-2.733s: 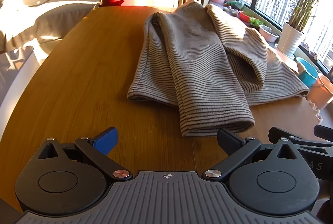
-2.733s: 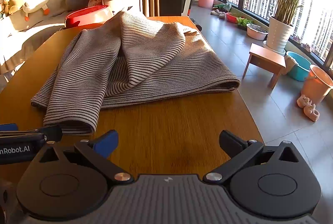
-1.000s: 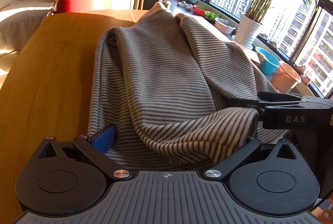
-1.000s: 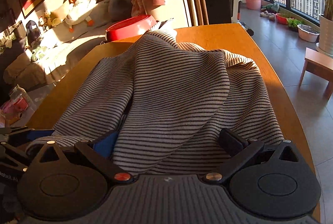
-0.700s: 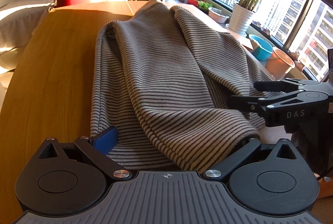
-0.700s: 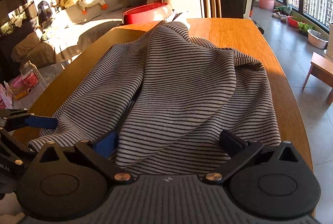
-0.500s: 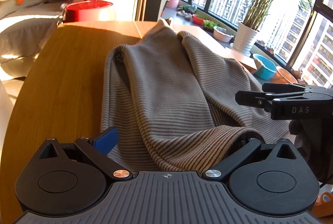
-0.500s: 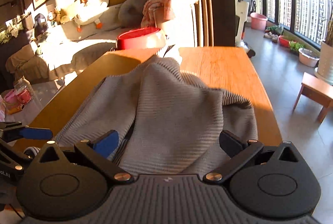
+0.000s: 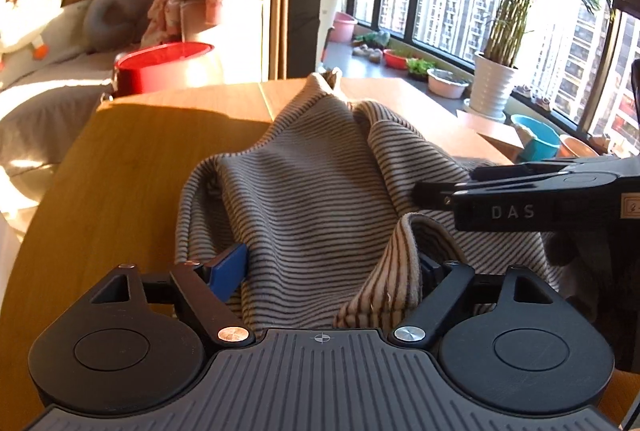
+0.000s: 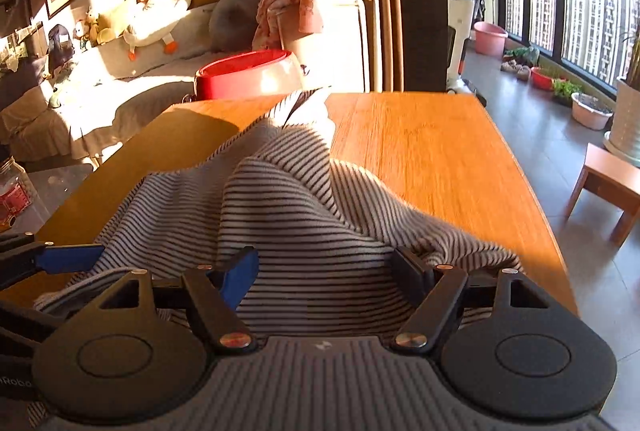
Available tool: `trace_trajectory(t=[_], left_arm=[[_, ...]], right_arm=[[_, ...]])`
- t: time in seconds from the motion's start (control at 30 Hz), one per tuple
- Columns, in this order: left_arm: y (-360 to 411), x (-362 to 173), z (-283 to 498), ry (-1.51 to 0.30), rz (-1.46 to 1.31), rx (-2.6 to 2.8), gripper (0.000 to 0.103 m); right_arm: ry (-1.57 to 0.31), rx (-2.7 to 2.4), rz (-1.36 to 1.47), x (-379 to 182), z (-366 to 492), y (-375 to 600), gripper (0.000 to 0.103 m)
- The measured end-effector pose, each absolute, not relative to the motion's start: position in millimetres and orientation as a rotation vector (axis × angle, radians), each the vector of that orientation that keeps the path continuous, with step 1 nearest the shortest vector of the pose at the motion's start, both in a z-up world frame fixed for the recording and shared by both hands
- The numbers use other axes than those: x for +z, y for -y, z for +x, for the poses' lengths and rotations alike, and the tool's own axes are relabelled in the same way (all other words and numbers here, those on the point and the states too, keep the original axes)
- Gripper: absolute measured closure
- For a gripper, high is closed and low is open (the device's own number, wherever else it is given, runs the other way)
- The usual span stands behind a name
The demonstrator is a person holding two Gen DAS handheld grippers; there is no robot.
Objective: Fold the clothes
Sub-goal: 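Grasp the striped sweater's hem edge with the left gripper while the right gripper grasps it too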
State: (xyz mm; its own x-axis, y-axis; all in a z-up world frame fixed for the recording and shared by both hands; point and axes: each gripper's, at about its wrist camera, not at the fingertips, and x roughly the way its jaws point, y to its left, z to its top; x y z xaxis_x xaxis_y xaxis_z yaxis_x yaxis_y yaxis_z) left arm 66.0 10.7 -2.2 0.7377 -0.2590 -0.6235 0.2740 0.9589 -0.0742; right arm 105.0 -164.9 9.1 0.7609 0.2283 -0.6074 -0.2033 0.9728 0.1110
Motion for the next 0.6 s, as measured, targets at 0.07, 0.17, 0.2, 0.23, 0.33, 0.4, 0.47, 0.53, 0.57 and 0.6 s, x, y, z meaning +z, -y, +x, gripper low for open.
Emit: trace_trajectory(t=[0.07,0.17,0.2,0.23,0.33,0.4,0.47,0.53,0.57,0.6], left_arm=[[-15,-7,65,-0.694,0.013,-0.295,0.022],[-19,-7,58,-0.71,-0.004,-0.288,0.022],[-20,-7,54,-0.716,-0.002,-0.291,0.022],[-21,-6,51,-0.722,0.0,-0.295,0.023],[-25,-5,37,-0.737,0.01,-0.313,0.023],[-29,-4,28,-0.746,0.007,-0.326,0.024],[-32,-3,20,-0.748,0.007,-0.34,0.031],[-32,-2,17,-0.739,0.024,-0.35,0.037],[-32,-2,16,-0.733,0.037,-0.356,0.042],[-33,-2,17,-0.73,0.036,-0.354,0.046]], right_arm=[[-0.668,0.251,0.012,4,100,159,0.028],[-0.677,0.301,0.028,3,88,156,0.028],[-0.677,0.309,0.032,3,84,156,0.028],[-0.678,0.319,0.037,3,79,157,0.028],[-0.679,0.349,0.043,3,64,156,0.027],[-0.681,0.369,0.042,3,54,154,0.027],[-0.683,0.393,0.035,2,44,152,0.025],[-0.68,0.415,0.012,2,33,146,0.025],[-0.678,0.413,0.007,2,30,145,0.025],[-0.677,0.414,0.011,2,29,145,0.025]])
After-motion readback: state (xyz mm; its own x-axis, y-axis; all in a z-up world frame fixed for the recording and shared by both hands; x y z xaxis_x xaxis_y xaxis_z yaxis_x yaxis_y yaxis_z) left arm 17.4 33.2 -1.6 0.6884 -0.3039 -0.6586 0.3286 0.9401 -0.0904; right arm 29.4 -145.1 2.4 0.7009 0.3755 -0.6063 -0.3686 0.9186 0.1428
